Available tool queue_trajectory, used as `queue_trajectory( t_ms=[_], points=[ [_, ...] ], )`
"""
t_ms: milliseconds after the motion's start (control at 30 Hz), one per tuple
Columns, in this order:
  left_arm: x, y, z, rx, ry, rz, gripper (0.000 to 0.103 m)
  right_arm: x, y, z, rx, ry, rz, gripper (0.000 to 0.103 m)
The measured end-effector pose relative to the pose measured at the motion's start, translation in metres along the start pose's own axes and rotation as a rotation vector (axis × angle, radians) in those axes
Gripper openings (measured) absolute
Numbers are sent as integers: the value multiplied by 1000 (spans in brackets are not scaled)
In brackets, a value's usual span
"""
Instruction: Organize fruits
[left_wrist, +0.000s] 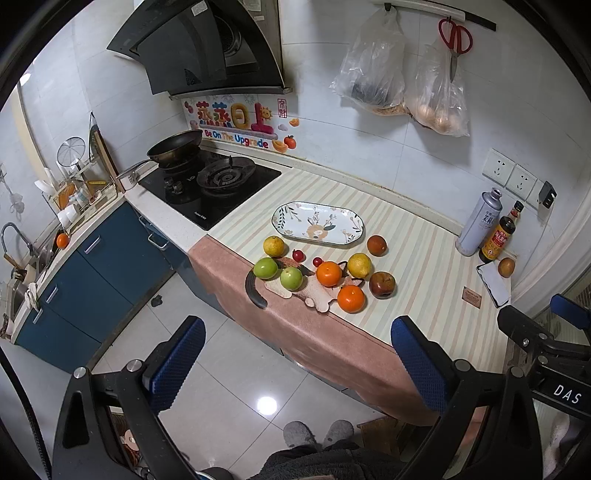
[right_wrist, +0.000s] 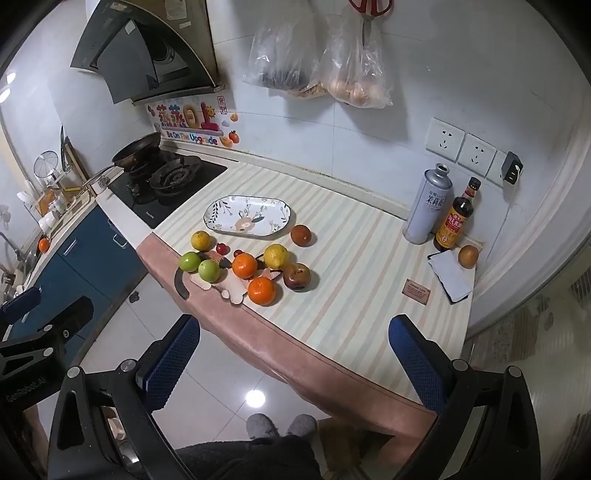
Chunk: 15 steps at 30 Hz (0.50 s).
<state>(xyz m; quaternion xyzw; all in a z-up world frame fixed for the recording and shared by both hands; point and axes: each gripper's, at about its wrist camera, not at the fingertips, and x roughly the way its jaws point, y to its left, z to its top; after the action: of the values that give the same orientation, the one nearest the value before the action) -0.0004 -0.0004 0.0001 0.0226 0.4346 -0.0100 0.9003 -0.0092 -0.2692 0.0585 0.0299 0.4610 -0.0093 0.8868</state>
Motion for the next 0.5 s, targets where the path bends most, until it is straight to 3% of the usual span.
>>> queue_trajectory(
  t_ms=[500],
  points=[
    [3, -7, 7, 3, 10, -6, 103, 0, 0, 3, 5, 5, 4, 103]
  ],
)
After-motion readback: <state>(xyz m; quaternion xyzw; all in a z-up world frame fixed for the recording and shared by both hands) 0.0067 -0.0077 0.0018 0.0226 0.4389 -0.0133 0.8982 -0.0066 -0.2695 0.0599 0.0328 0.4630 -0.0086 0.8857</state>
